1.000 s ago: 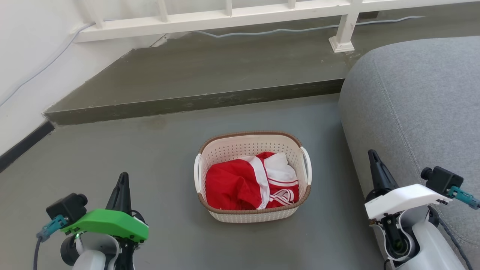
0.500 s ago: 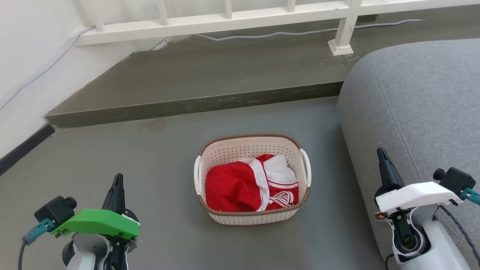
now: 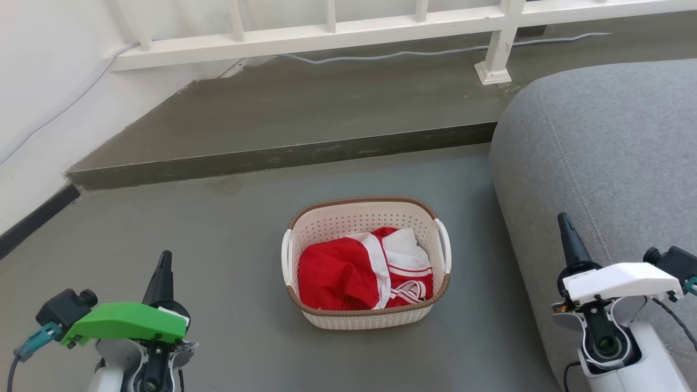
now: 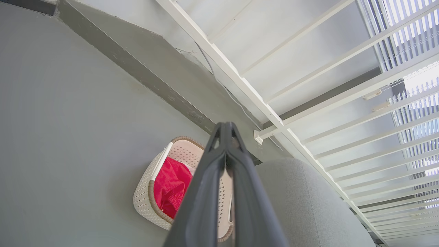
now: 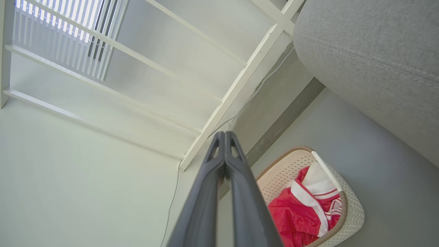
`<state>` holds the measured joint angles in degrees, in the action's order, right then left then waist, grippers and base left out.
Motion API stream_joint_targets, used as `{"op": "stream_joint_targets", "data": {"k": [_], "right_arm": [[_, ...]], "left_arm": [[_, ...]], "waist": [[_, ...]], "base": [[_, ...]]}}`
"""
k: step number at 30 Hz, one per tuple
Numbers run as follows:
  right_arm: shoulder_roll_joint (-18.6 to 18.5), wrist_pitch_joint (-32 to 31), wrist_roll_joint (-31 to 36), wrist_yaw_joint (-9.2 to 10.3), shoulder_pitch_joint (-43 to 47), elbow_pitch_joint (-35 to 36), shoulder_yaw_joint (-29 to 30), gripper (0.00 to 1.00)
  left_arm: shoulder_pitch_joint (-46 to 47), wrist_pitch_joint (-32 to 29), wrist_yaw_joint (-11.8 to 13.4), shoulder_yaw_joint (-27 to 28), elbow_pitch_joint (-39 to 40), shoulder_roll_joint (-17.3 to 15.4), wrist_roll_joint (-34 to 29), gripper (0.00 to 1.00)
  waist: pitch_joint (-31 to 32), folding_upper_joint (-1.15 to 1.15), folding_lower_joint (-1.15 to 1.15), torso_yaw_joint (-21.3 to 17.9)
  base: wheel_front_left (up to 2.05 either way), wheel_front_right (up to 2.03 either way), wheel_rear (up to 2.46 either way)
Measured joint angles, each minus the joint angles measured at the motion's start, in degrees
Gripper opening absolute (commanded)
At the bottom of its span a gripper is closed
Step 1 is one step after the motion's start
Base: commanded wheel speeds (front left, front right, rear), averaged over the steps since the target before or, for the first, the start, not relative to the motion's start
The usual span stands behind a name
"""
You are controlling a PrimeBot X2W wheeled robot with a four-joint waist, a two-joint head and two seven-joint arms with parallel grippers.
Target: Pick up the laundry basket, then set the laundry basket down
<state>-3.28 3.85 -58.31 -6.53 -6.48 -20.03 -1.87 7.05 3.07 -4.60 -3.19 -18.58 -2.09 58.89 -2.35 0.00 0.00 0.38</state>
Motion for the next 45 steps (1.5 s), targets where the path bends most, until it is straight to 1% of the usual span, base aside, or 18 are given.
{"op": "stream_joint_targets", "data": {"k": [45], "right_arm": [[0.5,-8.0,-28.7,-0.02,1.1,3.1,7.5,0.00]], "left_arm": [[-1.0,-8.0,-2.0,6.8,2.2,0.1,27.5,0.00]], "waist": [[1.9,0.00,0.00,-0.3]], "base": [[0.00,0.00,0.00]]}}
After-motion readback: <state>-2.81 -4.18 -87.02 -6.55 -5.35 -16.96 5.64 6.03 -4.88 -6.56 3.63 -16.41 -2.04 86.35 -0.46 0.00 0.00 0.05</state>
